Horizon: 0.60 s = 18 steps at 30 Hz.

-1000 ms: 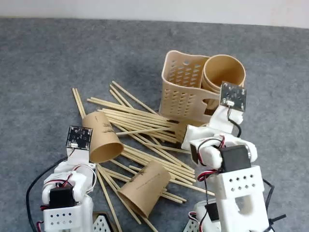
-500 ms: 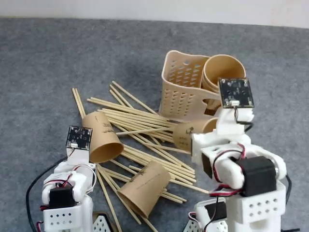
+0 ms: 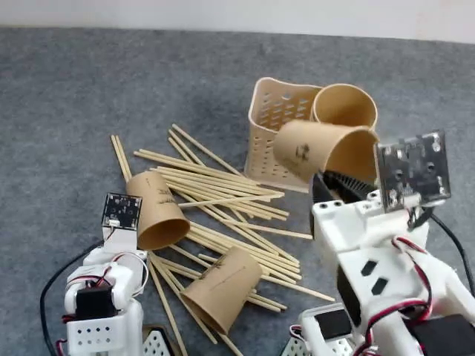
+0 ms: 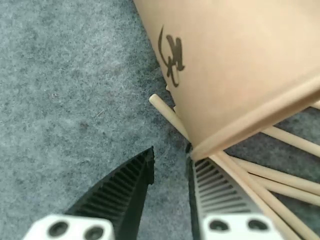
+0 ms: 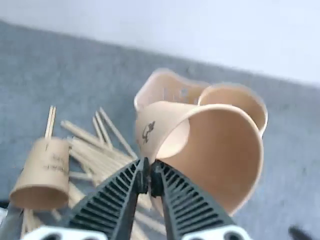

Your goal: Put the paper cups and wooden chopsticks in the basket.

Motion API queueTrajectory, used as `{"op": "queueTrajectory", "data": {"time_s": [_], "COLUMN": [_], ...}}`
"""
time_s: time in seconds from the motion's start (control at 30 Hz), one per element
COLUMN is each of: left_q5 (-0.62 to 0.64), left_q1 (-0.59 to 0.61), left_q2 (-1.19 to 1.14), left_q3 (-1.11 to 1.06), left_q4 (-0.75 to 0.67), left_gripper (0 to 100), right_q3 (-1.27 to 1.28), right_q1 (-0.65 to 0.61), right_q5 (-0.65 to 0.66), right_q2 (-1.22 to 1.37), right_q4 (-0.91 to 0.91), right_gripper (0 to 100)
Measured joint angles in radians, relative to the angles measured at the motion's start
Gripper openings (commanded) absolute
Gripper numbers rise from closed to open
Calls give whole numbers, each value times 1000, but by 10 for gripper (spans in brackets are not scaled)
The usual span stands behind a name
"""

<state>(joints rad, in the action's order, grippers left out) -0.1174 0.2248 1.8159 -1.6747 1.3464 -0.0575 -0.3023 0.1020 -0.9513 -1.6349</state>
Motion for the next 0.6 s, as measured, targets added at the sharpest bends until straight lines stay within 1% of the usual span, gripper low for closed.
{"op": "queueTrajectory", "data": {"time_s": [0.1,0.3,0.4,0.6], "left_q5": [0,0,0,0], "left_q1": [0,0,0,0], "left_q2": [0,0,0,0], "left_q3": [0,0,0,0], "left_q4": [0,0,0,0], "left_gripper": [120,120,120,120], "right_q3": [-5,-6,-6,-5], "right_q1": [14,158,195,270], "right_q5": [31,135,173,183], "right_q2": [0,0,21,123], "right_q4": [77,276,298,304], "right_gripper": [5,5,5,5]}}
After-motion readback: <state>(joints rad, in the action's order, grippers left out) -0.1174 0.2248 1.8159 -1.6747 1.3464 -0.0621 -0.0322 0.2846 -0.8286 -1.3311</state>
